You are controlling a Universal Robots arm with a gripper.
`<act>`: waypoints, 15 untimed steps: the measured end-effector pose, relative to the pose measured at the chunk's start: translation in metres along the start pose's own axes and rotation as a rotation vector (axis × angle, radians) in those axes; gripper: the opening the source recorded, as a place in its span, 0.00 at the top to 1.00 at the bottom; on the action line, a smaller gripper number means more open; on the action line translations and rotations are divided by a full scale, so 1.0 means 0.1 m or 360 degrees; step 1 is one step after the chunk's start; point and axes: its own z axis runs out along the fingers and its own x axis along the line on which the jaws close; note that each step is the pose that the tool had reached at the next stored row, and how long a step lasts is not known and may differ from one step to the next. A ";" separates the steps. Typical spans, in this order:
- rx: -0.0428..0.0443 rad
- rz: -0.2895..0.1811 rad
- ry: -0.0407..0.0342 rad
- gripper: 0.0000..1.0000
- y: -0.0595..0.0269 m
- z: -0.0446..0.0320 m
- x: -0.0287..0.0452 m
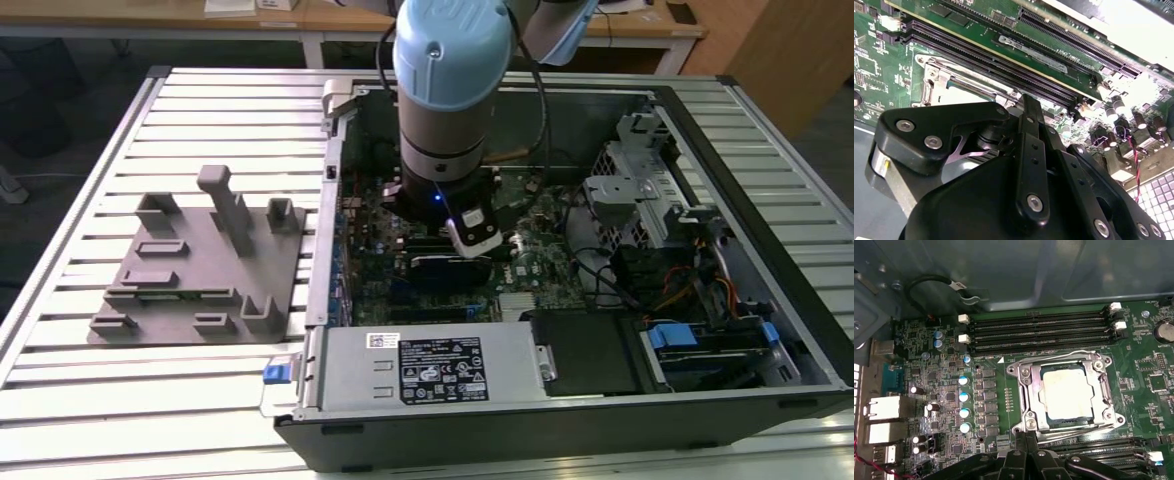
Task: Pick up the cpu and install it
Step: 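Install the second cpu locking lever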
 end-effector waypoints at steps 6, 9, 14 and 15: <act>-0.0004 0.0000 0.0000 0.89 0.008 0.015 0.002; -0.0006 0.0000 0.0001 0.89 0.011 0.021 0.004; -0.0008 0.0000 0.0001 0.89 0.010 0.034 0.007; -0.0009 0.0000 0.0001 0.89 0.010 0.036 0.008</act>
